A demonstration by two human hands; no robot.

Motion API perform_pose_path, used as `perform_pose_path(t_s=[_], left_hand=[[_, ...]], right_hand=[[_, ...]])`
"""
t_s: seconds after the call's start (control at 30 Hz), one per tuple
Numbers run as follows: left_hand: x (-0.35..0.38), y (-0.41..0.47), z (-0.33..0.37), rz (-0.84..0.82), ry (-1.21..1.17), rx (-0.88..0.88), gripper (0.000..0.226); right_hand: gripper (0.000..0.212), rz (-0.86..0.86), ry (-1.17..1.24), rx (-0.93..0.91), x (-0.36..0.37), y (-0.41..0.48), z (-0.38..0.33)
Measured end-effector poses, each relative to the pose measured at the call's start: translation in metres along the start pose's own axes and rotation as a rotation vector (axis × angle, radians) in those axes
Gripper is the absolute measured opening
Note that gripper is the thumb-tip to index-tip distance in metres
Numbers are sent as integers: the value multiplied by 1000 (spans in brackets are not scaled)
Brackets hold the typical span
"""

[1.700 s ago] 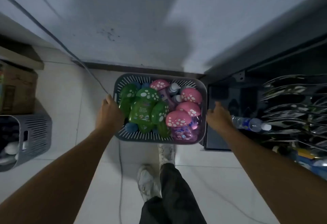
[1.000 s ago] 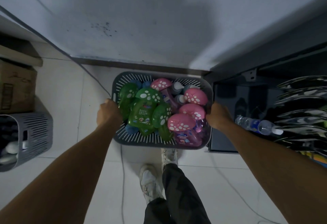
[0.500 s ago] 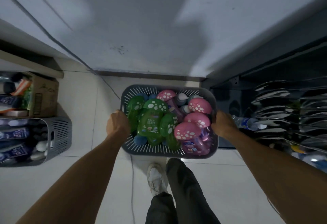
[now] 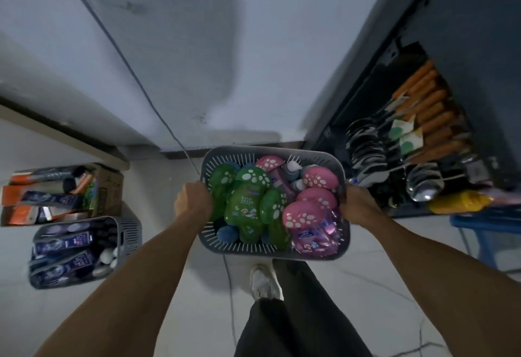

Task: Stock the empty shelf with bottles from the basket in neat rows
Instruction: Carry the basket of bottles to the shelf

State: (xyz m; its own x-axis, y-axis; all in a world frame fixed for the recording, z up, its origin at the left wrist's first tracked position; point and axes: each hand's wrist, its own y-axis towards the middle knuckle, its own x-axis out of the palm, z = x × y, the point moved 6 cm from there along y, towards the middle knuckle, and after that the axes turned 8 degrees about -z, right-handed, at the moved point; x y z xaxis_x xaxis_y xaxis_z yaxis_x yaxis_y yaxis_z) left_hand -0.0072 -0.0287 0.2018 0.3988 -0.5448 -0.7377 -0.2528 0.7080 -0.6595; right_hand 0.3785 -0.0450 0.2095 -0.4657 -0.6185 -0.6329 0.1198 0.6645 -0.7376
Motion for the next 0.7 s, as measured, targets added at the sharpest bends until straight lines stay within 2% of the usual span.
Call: perform_pose_path(t_s=[0.1, 0.43, 0.7], left_hand=[[-6, -42, 1, 12, 45, 58, 25], [12, -143, 38, 12, 195, 256, 16], [59, -214, 140, -4, 361, 467, 20]], right_hand=[[22, 25, 22, 6, 6, -44, 20], [6, 93, 109, -2, 30, -158, 114], [8, 162, 222, 164, 23, -216, 245]])
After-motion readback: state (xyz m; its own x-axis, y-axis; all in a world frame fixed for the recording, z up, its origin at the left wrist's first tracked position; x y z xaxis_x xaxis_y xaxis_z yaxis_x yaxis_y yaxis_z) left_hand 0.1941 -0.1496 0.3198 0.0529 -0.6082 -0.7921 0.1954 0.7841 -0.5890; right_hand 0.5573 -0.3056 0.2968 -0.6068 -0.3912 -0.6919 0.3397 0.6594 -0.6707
